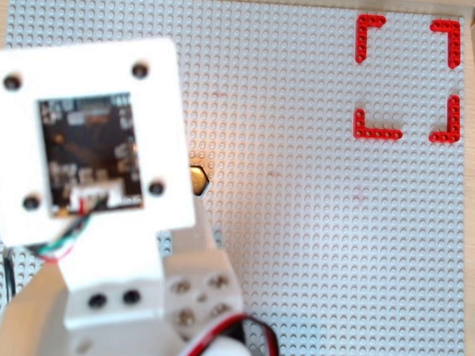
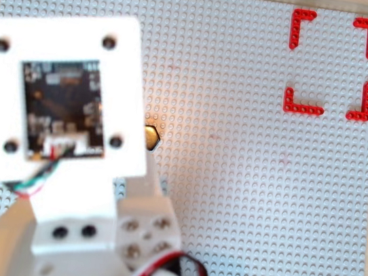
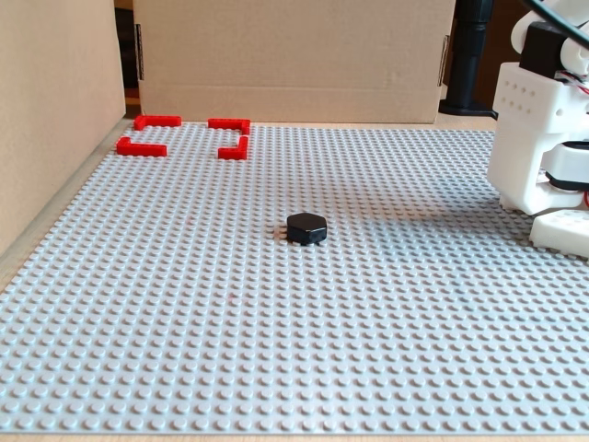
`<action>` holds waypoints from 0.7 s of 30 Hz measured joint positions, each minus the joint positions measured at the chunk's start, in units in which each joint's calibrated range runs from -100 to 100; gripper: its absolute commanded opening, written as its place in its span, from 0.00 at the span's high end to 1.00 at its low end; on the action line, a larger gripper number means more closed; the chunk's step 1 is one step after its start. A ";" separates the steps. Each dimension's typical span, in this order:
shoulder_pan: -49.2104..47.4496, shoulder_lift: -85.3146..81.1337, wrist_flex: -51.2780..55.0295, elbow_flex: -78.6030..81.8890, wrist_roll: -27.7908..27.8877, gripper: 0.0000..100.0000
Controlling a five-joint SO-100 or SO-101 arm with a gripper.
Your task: Grab the Lego and store it in red box
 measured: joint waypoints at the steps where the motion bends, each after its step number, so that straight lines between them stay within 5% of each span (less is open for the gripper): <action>1: 0.07 0.68 0.00 0.00 0.34 0.91; 21: -1.53 8.03 0.00 10.47 4.00 0.82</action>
